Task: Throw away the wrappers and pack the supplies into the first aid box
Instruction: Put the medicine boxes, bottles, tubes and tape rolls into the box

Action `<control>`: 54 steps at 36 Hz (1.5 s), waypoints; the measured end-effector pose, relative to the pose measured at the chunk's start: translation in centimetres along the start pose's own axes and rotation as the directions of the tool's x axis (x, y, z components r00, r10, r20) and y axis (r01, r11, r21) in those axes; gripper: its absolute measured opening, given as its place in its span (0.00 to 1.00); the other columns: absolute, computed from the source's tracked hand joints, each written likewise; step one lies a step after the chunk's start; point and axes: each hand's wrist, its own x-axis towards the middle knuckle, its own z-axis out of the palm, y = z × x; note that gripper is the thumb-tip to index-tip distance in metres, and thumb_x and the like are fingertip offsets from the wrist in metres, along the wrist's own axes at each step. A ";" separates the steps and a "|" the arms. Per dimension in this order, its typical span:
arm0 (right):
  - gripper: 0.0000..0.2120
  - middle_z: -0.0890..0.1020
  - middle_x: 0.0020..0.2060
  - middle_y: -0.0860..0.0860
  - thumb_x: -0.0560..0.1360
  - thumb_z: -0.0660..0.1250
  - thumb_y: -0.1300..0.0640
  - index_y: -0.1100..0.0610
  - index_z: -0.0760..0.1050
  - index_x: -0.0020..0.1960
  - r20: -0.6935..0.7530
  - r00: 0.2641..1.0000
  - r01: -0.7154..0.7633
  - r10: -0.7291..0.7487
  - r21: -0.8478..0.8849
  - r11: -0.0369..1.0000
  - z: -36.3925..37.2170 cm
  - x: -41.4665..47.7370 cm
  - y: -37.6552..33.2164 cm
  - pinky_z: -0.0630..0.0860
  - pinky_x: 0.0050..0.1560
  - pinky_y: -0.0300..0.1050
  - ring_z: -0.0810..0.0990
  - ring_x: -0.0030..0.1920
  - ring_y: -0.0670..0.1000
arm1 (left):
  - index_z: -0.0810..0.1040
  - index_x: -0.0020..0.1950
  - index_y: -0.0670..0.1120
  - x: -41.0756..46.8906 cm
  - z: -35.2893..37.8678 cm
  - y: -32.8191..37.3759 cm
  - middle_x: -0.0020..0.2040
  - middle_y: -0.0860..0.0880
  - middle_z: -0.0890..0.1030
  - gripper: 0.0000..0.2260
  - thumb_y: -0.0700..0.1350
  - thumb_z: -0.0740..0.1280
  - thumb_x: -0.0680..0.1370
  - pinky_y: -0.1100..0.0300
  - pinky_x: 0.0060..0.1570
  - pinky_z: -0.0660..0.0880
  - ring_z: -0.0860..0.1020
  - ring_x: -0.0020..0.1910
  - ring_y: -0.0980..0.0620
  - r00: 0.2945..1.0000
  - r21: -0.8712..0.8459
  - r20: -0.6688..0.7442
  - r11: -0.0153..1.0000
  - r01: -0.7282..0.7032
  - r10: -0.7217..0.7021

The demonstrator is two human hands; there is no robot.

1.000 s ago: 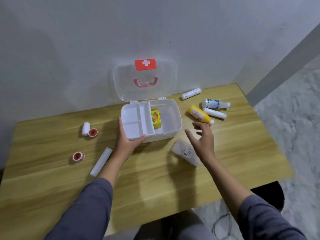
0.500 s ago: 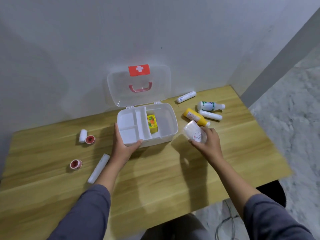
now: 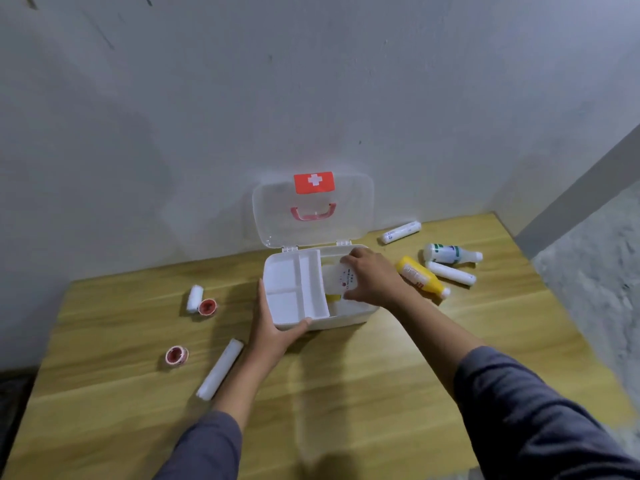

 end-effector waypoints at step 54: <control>0.15 0.79 0.58 0.57 0.74 0.61 0.64 0.62 0.73 0.60 -0.236 0.696 -0.225 0.678 0.826 0.518 0.7 -2.9 4.7 0.70 0.57 0.42 0.76 0.59 0.54 | 0.47 0.78 0.54 0.2 0.1 -0.6 0.77 0.54 0.58 0.53 0.55 0.77 0.61 0.52 0.74 0.60 0.58 0.74 0.57 0.999 0.053 -0.026 0.998 0.023 -0.022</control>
